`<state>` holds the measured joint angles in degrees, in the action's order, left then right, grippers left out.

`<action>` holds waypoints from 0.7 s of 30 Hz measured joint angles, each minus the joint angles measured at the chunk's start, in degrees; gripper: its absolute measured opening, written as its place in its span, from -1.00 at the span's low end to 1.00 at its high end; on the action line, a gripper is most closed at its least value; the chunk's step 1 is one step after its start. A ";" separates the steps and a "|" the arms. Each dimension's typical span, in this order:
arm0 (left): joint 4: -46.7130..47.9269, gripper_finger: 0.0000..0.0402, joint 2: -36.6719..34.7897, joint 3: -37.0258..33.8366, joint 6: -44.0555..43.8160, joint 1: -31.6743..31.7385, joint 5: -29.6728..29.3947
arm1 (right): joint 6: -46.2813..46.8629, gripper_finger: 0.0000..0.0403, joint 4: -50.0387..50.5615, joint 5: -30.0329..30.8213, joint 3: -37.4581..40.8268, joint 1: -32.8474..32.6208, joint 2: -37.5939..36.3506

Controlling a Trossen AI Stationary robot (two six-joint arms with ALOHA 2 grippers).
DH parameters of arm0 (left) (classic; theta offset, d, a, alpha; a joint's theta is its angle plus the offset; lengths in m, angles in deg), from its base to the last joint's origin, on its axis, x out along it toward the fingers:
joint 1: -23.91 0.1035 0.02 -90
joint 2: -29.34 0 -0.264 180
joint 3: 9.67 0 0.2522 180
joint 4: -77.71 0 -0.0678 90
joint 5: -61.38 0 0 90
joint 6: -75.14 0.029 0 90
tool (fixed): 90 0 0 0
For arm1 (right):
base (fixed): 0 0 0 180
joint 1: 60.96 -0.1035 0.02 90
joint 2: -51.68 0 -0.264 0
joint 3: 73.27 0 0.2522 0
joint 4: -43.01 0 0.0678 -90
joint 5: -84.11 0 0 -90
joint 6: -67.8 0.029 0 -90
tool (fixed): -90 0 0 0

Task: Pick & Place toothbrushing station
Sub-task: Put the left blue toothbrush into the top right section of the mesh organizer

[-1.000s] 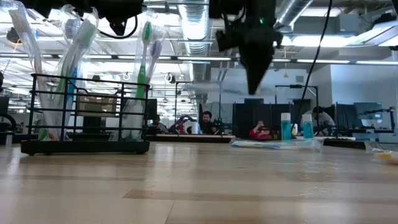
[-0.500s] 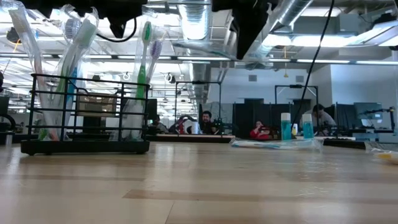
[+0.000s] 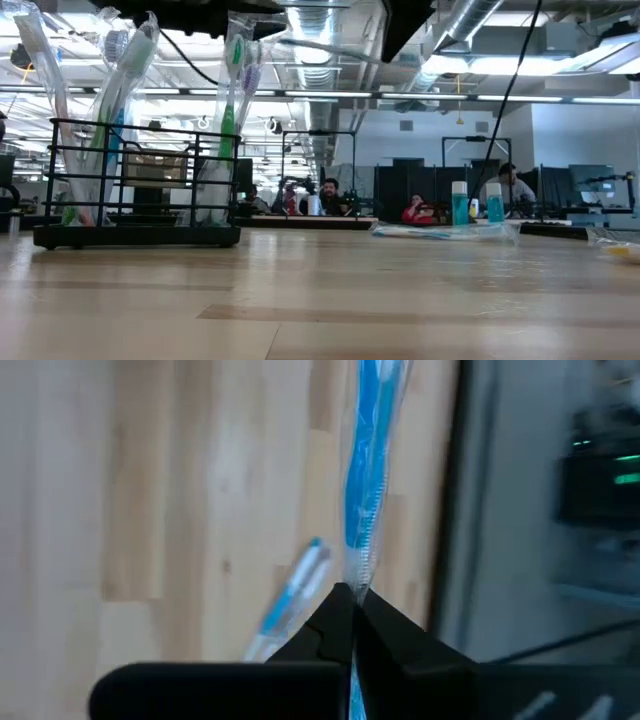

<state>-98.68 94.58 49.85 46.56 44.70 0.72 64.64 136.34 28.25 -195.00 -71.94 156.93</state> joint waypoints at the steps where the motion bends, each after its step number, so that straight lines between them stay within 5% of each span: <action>1: 0.12 -0.53 1.61 1.25 -1.40 0.55 2.02 | 0.01 -0.99 0.49 1.78 0.00 -0.70 0.00; 12: -0.18 -0.53 13.81 7.62 -10.21 1.74 16.47 | -0.28 -1.00 0.81 13.53 0.00 -6.92 0.02; 21: -1.72 -0.53 14.19 7.63 -17.04 1.69 21.24 | -0.47 -1.00 0.79 14.26 -0.04 -9.31 0.59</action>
<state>-100.40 108.76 57.48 29.52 46.39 21.96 64.16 137.13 42.50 -195.04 -81.25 157.52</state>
